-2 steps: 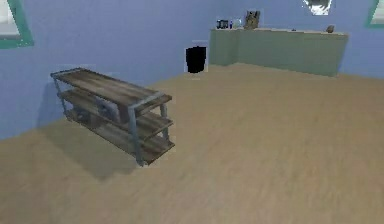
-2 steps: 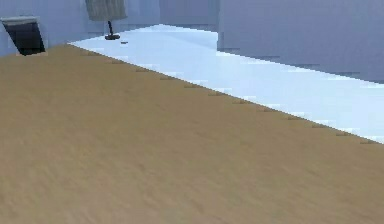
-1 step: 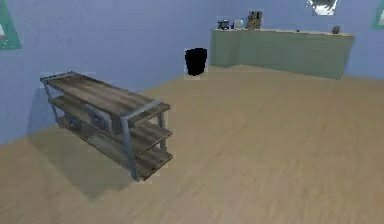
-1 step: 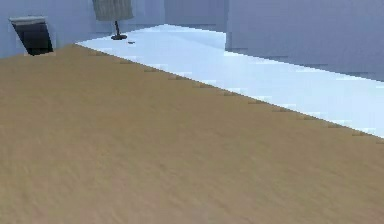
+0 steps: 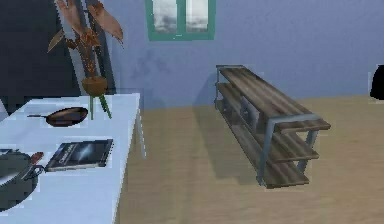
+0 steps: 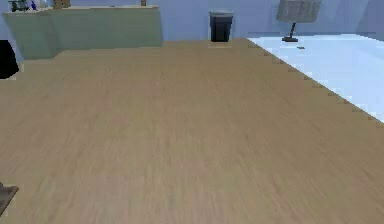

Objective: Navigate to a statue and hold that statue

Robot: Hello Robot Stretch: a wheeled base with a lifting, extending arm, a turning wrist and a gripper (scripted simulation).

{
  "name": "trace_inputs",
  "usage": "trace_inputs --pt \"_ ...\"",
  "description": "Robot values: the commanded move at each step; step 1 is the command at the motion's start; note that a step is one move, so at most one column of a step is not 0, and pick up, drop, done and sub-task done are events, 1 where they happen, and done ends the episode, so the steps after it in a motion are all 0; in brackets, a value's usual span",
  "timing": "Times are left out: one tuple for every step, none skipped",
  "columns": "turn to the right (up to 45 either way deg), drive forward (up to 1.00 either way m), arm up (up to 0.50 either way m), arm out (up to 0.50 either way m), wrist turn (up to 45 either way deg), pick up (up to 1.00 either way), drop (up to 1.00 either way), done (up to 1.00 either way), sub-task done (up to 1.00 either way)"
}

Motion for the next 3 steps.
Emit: trace_inputs --pt "-6.0 0.00 0.00 0.00 0.0 0.00 0.00 0.00 0.00" --pt "0.0 1.00 0.00 0.00 0.0 0.00 0.00 0.00 0.00" --pt "-33.0 0.00 0.00 0.00 0.0 0.00 0.00 0.00 0.00"
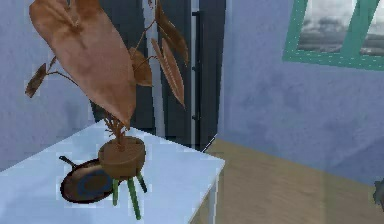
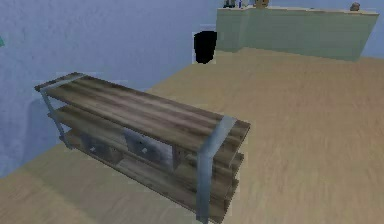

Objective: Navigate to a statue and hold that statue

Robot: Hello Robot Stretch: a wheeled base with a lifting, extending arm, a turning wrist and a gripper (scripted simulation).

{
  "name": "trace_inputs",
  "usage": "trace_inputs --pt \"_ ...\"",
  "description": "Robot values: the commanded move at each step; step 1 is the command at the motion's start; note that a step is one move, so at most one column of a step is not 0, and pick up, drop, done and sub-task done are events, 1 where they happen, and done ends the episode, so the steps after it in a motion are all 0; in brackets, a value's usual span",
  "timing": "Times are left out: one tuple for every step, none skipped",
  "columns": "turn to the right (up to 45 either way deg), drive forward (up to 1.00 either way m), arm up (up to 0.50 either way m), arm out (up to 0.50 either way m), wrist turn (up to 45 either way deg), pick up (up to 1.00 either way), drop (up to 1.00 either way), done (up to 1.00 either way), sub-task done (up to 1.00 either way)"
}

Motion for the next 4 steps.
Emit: trace_inputs --pt "0.0 0.05 0.00 0.00 0.0 0.00 0.00 0.00 0.00" --pt "-45.0 0.00 0.00 0.00 0.0 0.00 0.00 0.00 0.00" --pt "-45.0 0.00 0.00 0.00 0.0 0.00 0.00 0.00 0.00" --pt "-45.0 0.00 0.00 0.00 0.0 0.00 0.00 0.00 0.00"
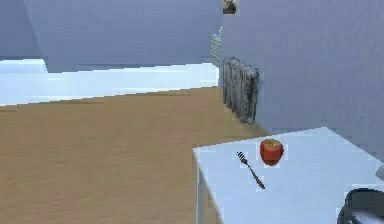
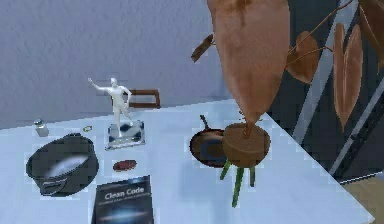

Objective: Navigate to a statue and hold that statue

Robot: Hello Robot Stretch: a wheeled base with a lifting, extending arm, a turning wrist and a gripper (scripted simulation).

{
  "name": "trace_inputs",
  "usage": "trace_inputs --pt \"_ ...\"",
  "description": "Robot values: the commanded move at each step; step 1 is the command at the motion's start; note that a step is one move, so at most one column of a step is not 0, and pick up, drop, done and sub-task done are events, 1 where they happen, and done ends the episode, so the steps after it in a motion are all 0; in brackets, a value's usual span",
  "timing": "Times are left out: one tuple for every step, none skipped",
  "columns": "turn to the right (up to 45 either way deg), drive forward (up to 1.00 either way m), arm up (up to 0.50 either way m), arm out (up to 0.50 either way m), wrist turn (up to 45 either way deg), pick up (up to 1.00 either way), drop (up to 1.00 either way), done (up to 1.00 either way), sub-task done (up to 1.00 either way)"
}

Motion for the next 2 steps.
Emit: trace_inputs --pt "-15.0 0.00 0.00 0.00 0.0 0.00 0.00 0.00 0.00" --pt "0.0 0.00 0.50 0.00 0.0 0.00 0.00 0.00 0.00"
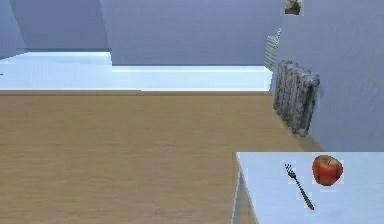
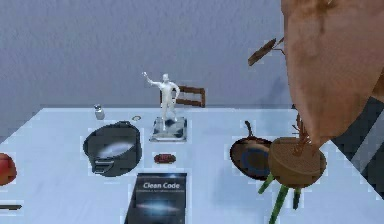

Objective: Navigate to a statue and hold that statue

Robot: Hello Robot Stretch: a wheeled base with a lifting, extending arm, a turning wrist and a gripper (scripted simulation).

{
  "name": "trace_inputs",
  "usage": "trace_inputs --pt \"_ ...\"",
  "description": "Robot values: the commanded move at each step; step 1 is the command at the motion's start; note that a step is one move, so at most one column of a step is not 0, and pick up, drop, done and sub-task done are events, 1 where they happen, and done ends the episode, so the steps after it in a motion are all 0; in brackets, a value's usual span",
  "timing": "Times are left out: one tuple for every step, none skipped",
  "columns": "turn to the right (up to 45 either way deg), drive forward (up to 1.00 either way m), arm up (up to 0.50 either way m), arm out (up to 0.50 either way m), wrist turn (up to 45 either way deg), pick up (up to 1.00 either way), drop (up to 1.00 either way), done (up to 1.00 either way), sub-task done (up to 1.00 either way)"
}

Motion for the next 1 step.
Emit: trace_inputs --pt "0.0 0.00 0.32 0.00 0.0 0.00 0.00 0.00 0.00"
